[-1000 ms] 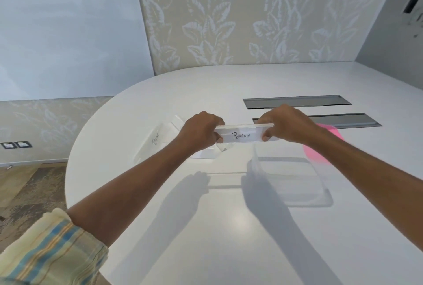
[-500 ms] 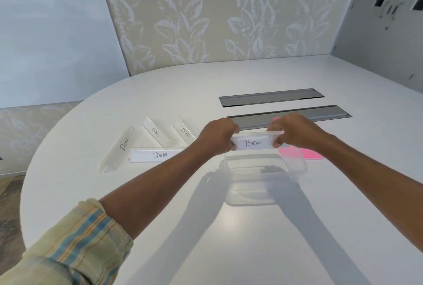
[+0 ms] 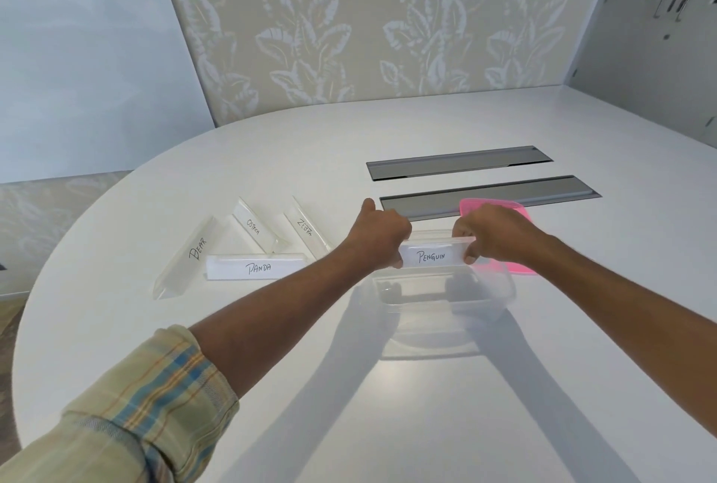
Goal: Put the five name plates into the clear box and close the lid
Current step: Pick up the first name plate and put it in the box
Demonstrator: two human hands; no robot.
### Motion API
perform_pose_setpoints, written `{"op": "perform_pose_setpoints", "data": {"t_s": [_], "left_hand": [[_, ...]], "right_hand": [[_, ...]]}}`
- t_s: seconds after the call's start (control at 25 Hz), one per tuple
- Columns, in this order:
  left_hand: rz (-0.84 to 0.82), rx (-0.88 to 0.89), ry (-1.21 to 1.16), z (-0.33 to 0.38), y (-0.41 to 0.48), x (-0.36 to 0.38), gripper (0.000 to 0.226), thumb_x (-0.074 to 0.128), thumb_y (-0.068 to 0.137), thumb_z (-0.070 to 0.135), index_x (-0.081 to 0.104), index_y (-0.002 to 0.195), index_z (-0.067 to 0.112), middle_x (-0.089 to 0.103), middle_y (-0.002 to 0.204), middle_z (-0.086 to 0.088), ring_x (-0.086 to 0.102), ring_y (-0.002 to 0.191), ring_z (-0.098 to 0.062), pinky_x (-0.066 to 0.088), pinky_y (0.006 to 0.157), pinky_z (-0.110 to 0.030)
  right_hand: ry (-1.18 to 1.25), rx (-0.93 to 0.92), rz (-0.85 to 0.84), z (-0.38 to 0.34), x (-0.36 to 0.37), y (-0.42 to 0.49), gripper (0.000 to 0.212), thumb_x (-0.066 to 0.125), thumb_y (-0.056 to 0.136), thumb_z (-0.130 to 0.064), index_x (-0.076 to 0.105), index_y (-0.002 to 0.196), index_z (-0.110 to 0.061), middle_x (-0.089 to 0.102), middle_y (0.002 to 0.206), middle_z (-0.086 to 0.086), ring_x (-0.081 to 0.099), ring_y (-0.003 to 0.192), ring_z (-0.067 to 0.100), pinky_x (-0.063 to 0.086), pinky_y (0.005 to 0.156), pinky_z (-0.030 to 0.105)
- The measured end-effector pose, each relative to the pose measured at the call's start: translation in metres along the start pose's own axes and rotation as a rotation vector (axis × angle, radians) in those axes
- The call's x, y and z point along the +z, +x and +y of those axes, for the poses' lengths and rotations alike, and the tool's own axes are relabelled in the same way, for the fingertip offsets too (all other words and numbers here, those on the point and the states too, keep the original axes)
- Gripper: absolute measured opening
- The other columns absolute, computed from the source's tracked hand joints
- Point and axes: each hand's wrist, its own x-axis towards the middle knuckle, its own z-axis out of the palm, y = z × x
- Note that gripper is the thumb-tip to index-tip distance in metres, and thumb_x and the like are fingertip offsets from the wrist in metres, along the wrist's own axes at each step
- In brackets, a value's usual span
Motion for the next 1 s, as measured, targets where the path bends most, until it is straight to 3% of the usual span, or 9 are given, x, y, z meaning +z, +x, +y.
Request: {"op": "perform_pose_setpoints", "data": {"t_s": [0.12,0.28,0.4,0.56,0.68,0.84,1.0], "left_hand": [[0.018,0.026,0.125,0.008,0.002,0.008,0.035,0.086,0.075,0.04,0.074,0.1,0.018,0.076,0.093,0.001,0.066,0.097,-0.024,0.032,0.093,-0.039],[-0.052,0.062,0.163,0.013,0.005,0.017,0.038,0.088,0.075,0.038,0.053,0.075,0.023,0.073,0.086,-0.001,0.064,0.095,-0.025,0.034,0.077,-0.033],[-0.126,0.022,0.12,0.017,0.009,0.021,0.037,0.09,0.074,0.033,0.055,0.078,0.02,0.073,0.094,-0.004,0.071,0.089,-0.028,0.038,0.068,-0.031],[-0.181,0.014,0.156,0.024,0.013,0.023,0.032,0.093,0.072,0.029,0.073,0.093,0.017,0.074,0.096,-0.003,0.061,0.073,-0.027,0.038,0.061,-0.031],[-0.189,0.0,0.165,0.024,0.014,0.025,0.032,0.093,0.072,0.028,0.073,0.094,0.016,0.074,0.095,-0.004,0.069,0.078,-0.027,0.038,0.061,-0.031],[-0.2,-0.015,0.156,0.025,0.014,0.026,0.03,0.093,0.071,0.026,0.072,0.091,0.017,0.073,0.093,-0.004,0.057,0.069,-0.027,0.036,0.059,-0.03],[-0.179,-0.016,0.146,0.026,0.013,0.029,0.028,0.092,0.07,0.021,0.07,0.086,0.018,0.073,0.091,-0.003,0.055,0.067,-0.027,0.03,0.055,-0.028]], "right_hand": [[-0.072,-0.034,-0.032,0.0,0.007,0.003,0.046,0.093,0.07,-0.03,0.075,0.112,-0.025,0.074,0.106,-0.003,0.067,0.099,0.025,0.052,0.076,0.032],[-0.192,-0.083,-0.086,-0.007,0.019,0.006,0.041,0.091,0.073,-0.03,0.072,0.109,-0.023,0.073,0.104,0.001,0.068,0.093,0.029,0.045,0.07,0.032],[-0.34,-0.129,-0.119,-0.016,0.022,0.009,0.043,0.09,0.073,-0.032,0.071,0.111,-0.021,0.074,0.106,0.002,0.07,0.094,0.031,0.041,0.071,0.032],[-0.482,-0.155,-0.142,-0.024,0.028,0.014,0.045,0.089,0.074,-0.034,0.073,0.114,-0.018,0.076,0.107,0.003,0.073,0.094,0.03,0.041,0.071,0.03],[-0.49,-0.164,-0.141,-0.023,0.034,0.015,0.045,0.088,0.075,-0.035,0.073,0.114,-0.02,0.076,0.108,0.003,0.073,0.094,0.029,0.041,0.071,0.03],[-0.515,-0.182,-0.117,-0.022,0.042,0.014,0.042,0.086,0.075,-0.037,0.073,0.112,-0.022,0.076,0.107,0.002,0.073,0.093,0.028,0.041,0.071,0.03],[-0.518,-0.187,-0.102,-0.022,0.043,0.013,0.039,0.084,0.078,-0.037,0.071,0.112,-0.022,0.076,0.108,0.001,0.073,0.094,0.026,0.045,0.082,0.033]]}}
